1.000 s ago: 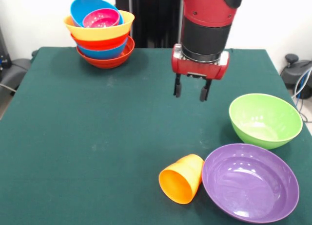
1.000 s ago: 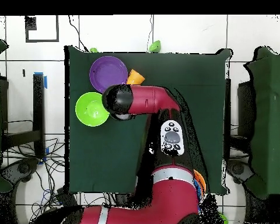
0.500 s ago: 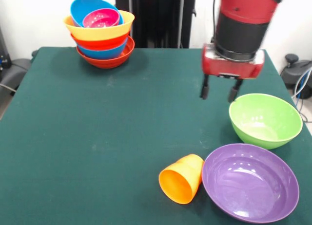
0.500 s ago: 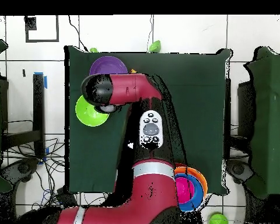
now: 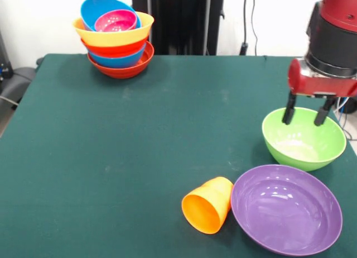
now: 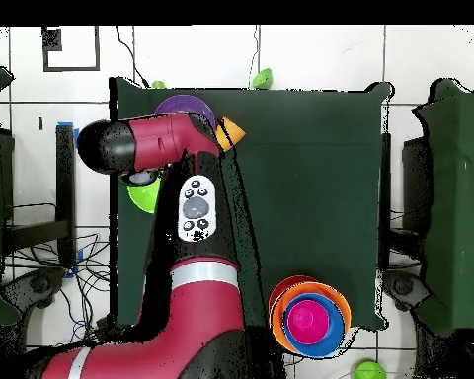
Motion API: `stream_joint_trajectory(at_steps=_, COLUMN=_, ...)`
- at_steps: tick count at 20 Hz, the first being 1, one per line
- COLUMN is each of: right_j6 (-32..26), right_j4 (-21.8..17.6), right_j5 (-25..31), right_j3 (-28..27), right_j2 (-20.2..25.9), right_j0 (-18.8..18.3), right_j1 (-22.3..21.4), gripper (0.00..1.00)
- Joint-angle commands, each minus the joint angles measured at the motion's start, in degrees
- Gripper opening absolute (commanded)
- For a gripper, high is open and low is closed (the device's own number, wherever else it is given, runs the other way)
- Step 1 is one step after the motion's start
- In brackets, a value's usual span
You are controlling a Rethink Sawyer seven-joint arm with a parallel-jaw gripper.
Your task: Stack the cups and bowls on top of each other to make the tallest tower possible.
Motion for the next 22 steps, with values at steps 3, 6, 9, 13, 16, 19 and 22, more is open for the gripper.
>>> stream_joint_trajectory(at_steps=3, right_j6=12.7, right_j4=0.5, right_j5=-4.5, right_j3=4.8, right_j2=-1.5, right_j0=-0.3, right_j1=5.8, gripper=1.0)
stream_joint_trajectory(at_steps=6, right_j6=5.6, right_j4=-2.3, right_j5=-2.6, right_j3=6.1, right_j2=-1.8, right_j0=-0.5, right_j1=6.6, gripper=1.0)
stream_joint_trajectory(at_steps=9, right_j6=0.4, right_j4=-4.6, right_j5=-3.8, right_j3=8.1, right_j2=-1.9, right_j0=-1.4, right_j1=5.7, gripper=1.0)
stream_joint_trajectory(at_steps=13, right_j6=-3.8, right_j4=-5.1, right_j5=-2.9, right_j3=8.9, right_j2=-1.3, right_j0=-3.5, right_j1=5.4, gripper=1.0)
stream_joint_trajectory(at_steps=16, right_j6=-4.4, right_j4=-5.7, right_j5=-2.5, right_j3=8.9, right_j2=-1.0, right_j0=-4.1, right_j1=5.1, gripper=1.0)
stream_joint_trajectory(at_steps=19, right_j6=-4.1, right_j4=-5.7, right_j5=-2.7, right_j3=8.8, right_j2=-0.2, right_j0=-4.9, right_j1=5.9, gripper=1.0)
stream_joint_trajectory(at_steps=22, right_j6=-1.2, right_j4=-4.5, right_j5=-7.3, right_j3=11.4, right_j2=1.1, right_j0=-5.9, right_j1=6.7, gripper=1.0)
